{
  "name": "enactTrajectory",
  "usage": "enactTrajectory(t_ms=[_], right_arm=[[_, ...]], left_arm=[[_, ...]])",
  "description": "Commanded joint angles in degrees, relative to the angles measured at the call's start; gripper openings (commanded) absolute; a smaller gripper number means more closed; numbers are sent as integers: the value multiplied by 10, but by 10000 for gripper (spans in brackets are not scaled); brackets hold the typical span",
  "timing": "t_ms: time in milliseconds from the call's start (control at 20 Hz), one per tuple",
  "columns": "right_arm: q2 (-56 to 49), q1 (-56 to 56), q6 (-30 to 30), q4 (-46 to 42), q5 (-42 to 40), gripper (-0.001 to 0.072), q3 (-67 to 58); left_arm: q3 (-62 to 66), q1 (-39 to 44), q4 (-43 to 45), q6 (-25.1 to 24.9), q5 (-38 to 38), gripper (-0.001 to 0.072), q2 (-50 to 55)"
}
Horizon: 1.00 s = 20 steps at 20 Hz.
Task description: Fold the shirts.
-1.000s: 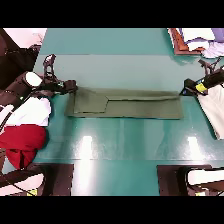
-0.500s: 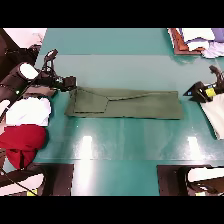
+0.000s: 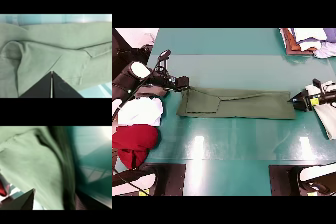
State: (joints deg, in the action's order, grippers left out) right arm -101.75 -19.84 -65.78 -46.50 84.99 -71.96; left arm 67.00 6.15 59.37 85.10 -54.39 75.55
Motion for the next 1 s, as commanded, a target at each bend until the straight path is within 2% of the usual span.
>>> enactTrajectory(t_ms=[0, 50, 100, 200, 400, 750, 950], right_arm=[[-26, 31, 14, 2, -10, 405, 4], [-25, 37, 17, 2, -10, 200, 4], [-23, 37, 24, 4, -7, 102, 3], [-3, 37, 25, 4, -1, 18, 1], [73, 51, 20, 5, 30, 17, -42], [183, 163, -123, 5, 46, 18, -205], [185, 238, -163, 5, 42, 17, -289]], left_arm=[[1, 20, -11, -1, 9, 30, 0], [1, 33, -9, -1, 22, 30, 1], [1, 45, -9, -1, 38, 30, 3], [3, 71, -11, 0, 64, 29, 20], [63, 136, -14, 0, 54, 30, 113], [254, 252, -48, 0, 39, 30, 296], [273, 285, -80, 0, 56, 30, 332]])
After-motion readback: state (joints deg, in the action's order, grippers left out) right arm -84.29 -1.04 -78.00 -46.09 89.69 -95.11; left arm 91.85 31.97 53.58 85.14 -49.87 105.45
